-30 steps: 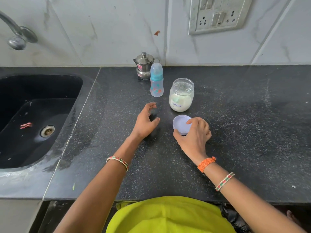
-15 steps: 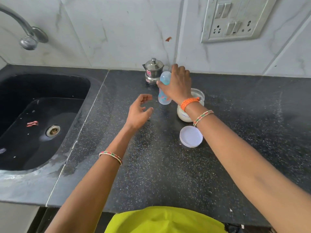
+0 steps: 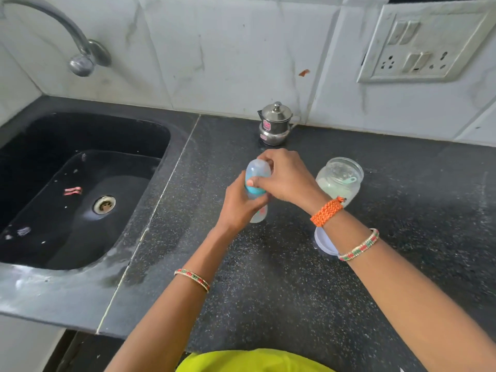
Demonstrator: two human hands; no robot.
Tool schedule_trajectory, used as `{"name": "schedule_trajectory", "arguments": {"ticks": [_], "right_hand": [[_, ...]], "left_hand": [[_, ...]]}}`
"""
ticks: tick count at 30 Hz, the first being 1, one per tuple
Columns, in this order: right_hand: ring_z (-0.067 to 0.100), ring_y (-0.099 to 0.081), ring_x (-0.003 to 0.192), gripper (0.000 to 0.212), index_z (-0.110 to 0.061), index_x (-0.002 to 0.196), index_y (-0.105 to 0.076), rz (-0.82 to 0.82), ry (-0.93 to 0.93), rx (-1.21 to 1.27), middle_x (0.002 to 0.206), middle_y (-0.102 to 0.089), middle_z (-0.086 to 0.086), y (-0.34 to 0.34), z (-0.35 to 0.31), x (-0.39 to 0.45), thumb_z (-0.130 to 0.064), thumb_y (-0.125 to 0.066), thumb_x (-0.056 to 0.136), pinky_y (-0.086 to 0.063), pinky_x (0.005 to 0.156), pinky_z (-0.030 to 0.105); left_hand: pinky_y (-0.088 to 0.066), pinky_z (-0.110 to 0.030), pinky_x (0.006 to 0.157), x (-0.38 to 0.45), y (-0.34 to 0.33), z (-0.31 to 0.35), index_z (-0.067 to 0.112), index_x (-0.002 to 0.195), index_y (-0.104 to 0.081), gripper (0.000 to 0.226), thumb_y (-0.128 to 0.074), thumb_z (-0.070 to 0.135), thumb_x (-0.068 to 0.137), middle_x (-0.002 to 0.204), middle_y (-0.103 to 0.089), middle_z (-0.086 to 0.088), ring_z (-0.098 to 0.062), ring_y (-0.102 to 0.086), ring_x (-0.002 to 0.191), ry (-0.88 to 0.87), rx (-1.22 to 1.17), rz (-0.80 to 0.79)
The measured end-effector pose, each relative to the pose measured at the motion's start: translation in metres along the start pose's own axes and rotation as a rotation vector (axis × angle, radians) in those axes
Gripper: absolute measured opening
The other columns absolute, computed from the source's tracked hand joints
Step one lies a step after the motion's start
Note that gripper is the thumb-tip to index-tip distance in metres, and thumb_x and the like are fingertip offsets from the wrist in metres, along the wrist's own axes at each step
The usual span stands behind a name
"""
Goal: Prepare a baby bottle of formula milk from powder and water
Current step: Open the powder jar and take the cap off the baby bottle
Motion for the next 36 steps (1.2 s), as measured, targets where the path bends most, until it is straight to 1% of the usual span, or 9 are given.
{"name": "schedule_trajectory", "arguments": {"ticks": [5,11,15,18,21,25,27,31,36], "right_hand": [[0.015,-0.063,0.081,0.033,-0.017,0.097,-0.068,-0.127,0.02,0.012,0.092,-0.069,0.0,-0.015,-0.016,-0.009,-0.02,-0.08,0.067,-0.048,0.068,0.026],[0.027,-0.065,0.098,0.041,-0.009,0.107,-0.064,-0.377,0.162,0.195,0.105,-0.069,0.01,-0.021,-0.034,-0.014,0.007,-0.071,0.071,-0.052,0.09,0.045],[0.016,-0.06,0.106,0.046,-0.01,0.118,-0.056,-0.648,0.26,0.493,0.113,-0.062,0.012,-0.023,-0.041,-0.022,0.013,-0.064,0.079,-0.053,0.089,0.03],[0.007,-0.061,0.103,0.047,-0.016,0.122,-0.05,-0.498,0.192,0.5,0.112,-0.062,-0.002,-0.021,-0.019,-0.005,0.007,-0.064,0.083,-0.052,0.089,0.025],[0.017,-0.061,0.101,0.05,-0.018,0.122,-0.042,-0.156,-0.014,0.512,0.113,-0.062,0.004,-0.018,0.021,0.01,-0.003,-0.068,0.083,-0.052,0.087,0.033],[0.018,-0.056,0.089,0.04,-0.019,0.106,-0.041,0.263,-0.12,0.271,0.104,-0.057,0.003,-0.005,0.056,-0.001,-0.018,-0.071,0.08,-0.04,0.072,0.025],[0.02,-0.055,0.088,0.038,-0.019,0.099,-0.041,0.273,-0.105,0.088,0.098,-0.054,0.001,-0.011,0.059,-0.01,-0.015,-0.071,0.077,-0.036,0.069,0.025],[0.032,-0.053,0.098,0.038,-0.01,0.104,-0.044,0.107,-0.076,-0.147,0.108,-0.054,0.014,-0.042,0.061,-0.025,-0.002,-0.067,0.074,-0.039,0.073,0.032],[0.031,-0.038,0.122,0.049,-0.01,0.123,-0.047,0.022,-0.098,-0.314,0.127,-0.045,0.012,-0.048,0.049,-0.033,-0.02,-0.064,0.078,-0.039,0.094,0.04]], "left_hand": [[-0.053,-0.039,0.077,-0.016,0.011,0.0,0.01,0.111,-0.06,0.041,-0.073,0.019,0.073,0.097,-0.07,-0.008,-0.024,-0.066,0.087,0.008,-0.087,-0.117],[-0.05,-0.02,0.075,-0.021,0.006,0.001,0.01,0.105,-0.057,0.025,-0.069,0.008,0.083,0.091,-0.064,0.001,-0.005,-0.062,0.082,0.071,-0.18,-0.436],[-0.049,-0.031,0.089,-0.035,0.005,-0.013,0.009,0.11,-0.055,0.038,-0.065,0.027,0.078,0.1,-0.064,-0.003,-0.015,-0.062,0.095,0.149,-0.312,-0.561],[-0.05,-0.025,0.083,-0.028,0.012,-0.019,0.012,0.112,-0.053,0.037,-0.069,0.016,0.078,0.097,-0.062,-0.001,-0.011,-0.06,0.089,0.127,-0.302,-0.383],[-0.048,-0.021,0.079,-0.02,0.018,-0.018,0.007,0.111,-0.052,0.042,-0.076,0.013,0.077,0.095,-0.06,-0.006,-0.009,-0.058,0.084,0.097,-0.207,-0.239],[-0.048,-0.019,0.078,-0.019,0.026,-0.019,0.005,0.109,-0.051,0.044,-0.078,0.011,0.075,0.101,-0.06,-0.022,-0.011,-0.056,0.083,0.058,-0.125,-0.152],[-0.048,-0.019,0.078,-0.02,0.025,-0.02,0.009,0.108,-0.052,0.043,-0.078,0.007,0.074,0.104,-0.06,-0.022,-0.009,-0.057,0.083,0.044,-0.13,-0.126],[-0.05,-0.016,0.078,-0.022,0.023,-0.032,0.017,0.108,-0.051,0.044,-0.077,0.004,0.074,0.101,-0.061,-0.007,0.002,-0.058,0.081,0.067,-0.158,-0.093],[-0.049,-0.017,0.077,-0.025,0.021,-0.045,0.021,0.107,-0.052,0.047,-0.078,0.001,0.073,0.093,-0.062,0.006,0.002,-0.059,0.08,0.097,-0.132,-0.044]]}}
Point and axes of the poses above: each hand's wrist, its own x-axis towards the middle knuckle, its own y-axis out of the back of the hand, z = x × y, the point moved 9 cm from there along x, towards the middle knuckle
